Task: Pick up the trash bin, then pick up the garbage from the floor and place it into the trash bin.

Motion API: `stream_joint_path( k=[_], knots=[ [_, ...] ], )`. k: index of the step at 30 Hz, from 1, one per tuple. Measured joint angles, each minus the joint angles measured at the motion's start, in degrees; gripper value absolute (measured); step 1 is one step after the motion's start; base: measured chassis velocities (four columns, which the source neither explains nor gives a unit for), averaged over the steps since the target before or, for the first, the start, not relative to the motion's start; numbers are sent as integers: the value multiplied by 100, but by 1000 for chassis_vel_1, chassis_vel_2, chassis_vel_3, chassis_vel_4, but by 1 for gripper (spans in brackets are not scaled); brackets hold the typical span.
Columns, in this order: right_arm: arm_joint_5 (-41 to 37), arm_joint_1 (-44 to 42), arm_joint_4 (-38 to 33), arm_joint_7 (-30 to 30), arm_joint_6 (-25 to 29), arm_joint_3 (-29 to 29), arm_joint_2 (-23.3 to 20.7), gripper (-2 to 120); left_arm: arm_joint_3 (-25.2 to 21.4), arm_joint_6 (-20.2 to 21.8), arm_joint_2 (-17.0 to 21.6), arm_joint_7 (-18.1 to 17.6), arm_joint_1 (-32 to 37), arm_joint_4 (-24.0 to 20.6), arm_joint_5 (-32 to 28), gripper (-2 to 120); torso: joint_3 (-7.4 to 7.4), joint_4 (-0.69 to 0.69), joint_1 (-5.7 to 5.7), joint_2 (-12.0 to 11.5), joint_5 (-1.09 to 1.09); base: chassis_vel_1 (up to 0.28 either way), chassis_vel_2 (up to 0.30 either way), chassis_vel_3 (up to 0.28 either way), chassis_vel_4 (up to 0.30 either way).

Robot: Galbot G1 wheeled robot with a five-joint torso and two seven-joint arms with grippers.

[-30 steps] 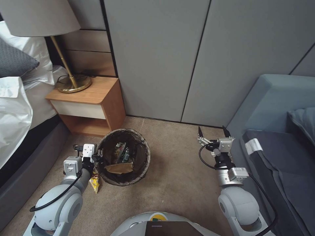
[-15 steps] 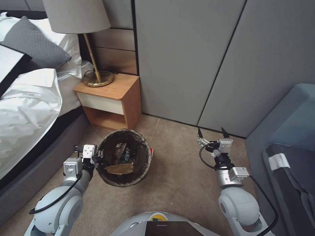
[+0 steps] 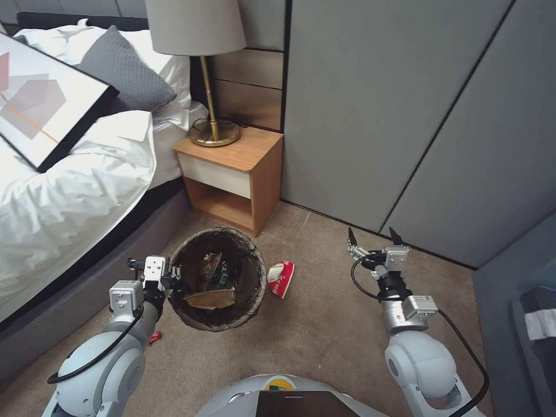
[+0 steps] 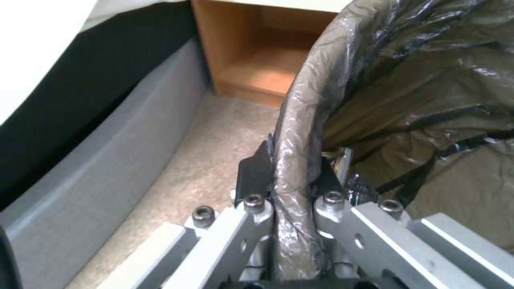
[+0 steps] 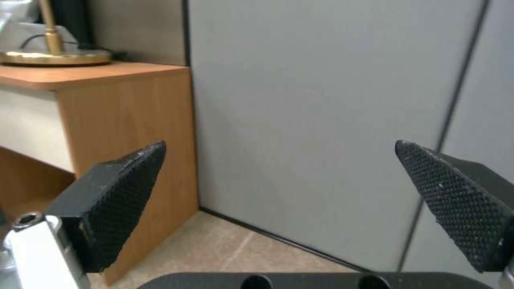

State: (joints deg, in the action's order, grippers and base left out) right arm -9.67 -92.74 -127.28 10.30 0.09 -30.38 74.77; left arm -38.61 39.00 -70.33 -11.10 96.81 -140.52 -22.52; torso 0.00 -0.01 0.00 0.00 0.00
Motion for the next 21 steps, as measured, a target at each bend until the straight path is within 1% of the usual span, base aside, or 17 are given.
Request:
stream_joint_path(
  k=[21],
  knots=[
    [14, -5, 124, 9, 36, -58, 27, 100, 7, -11, 16, 7, -51, 39, -16, 2, 0, 1, 0, 0, 0, 72, 73, 75, 83]
  ],
)
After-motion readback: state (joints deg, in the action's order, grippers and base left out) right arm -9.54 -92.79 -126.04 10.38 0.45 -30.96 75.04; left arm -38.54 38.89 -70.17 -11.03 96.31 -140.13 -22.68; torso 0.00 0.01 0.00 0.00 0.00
